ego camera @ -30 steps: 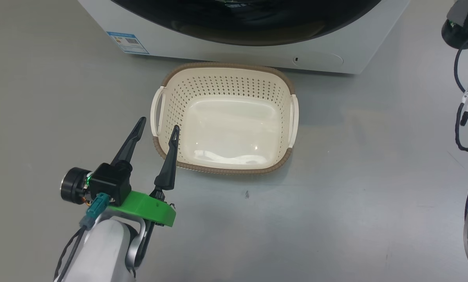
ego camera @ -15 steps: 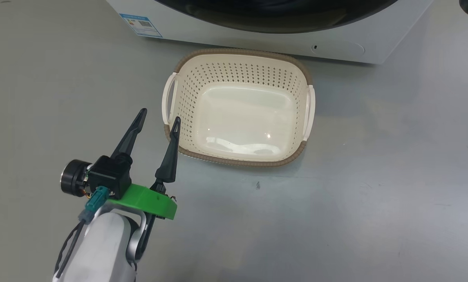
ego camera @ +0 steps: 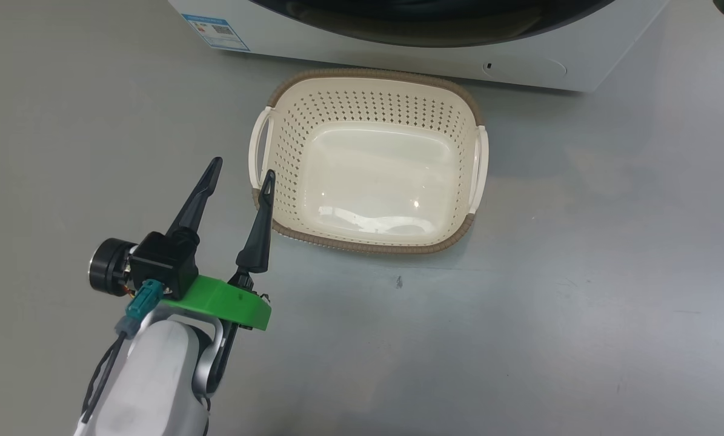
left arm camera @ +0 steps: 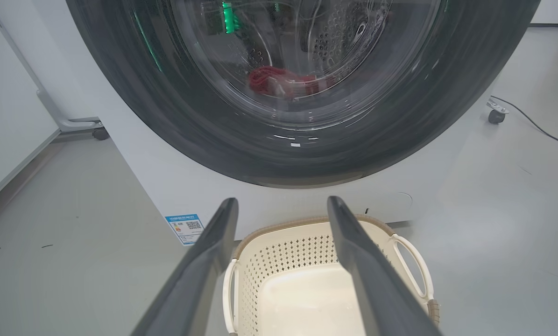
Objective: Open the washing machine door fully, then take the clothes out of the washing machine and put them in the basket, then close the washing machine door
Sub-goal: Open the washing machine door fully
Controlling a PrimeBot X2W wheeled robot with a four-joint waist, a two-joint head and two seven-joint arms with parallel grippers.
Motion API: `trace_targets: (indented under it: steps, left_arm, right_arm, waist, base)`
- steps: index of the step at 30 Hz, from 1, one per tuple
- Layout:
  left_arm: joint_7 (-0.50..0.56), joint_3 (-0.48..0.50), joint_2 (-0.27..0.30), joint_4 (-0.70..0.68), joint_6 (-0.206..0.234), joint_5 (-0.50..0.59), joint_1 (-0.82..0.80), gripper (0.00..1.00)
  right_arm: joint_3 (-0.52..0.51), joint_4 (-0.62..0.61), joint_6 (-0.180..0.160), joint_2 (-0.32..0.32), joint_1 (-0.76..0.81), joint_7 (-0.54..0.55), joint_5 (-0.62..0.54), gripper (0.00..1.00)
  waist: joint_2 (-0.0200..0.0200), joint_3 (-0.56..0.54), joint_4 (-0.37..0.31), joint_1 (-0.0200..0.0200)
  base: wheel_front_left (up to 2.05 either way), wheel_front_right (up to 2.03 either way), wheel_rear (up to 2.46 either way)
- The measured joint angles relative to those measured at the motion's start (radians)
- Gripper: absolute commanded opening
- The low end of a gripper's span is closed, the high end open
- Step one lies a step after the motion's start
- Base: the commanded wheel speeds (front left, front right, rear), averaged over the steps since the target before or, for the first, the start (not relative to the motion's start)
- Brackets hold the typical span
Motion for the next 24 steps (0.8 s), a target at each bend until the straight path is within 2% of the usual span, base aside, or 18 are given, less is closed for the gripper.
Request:
trace_targets:
  steps: [13,19,24]
  left_arm:
    - [0.000,0.008,-0.001,0.003,0.000,0.009,-0.005,1.00]
    - [0.000,0.010,-0.002,0.007,0.000,0.015,-0.005,1.00]
    - [0.000,0.012,-0.002,0.012,0.000,0.015,-0.005,1.00]
  right_arm:
    - [0.006,0.027,0.002,-0.019,-0.011,0.122,0.054,0.00]
    - [0.007,0.038,0.014,-0.019,-0.007,0.163,0.064,0.00]
    - [0.011,0.045,0.037,-0.019,0.014,0.198,0.082,0.00]
  waist:
    - [0.0000,0.000,-0.011,0.0000]
    - [0.0000,-0.008,-0.018,0.0000]
    - [0.0000,-0.020,-0.024,0.0000]
  base:
    - [0.00,0.00,0.00]
    - [0.00,0.00,0.00]
    - [0.00,0.00,0.00]
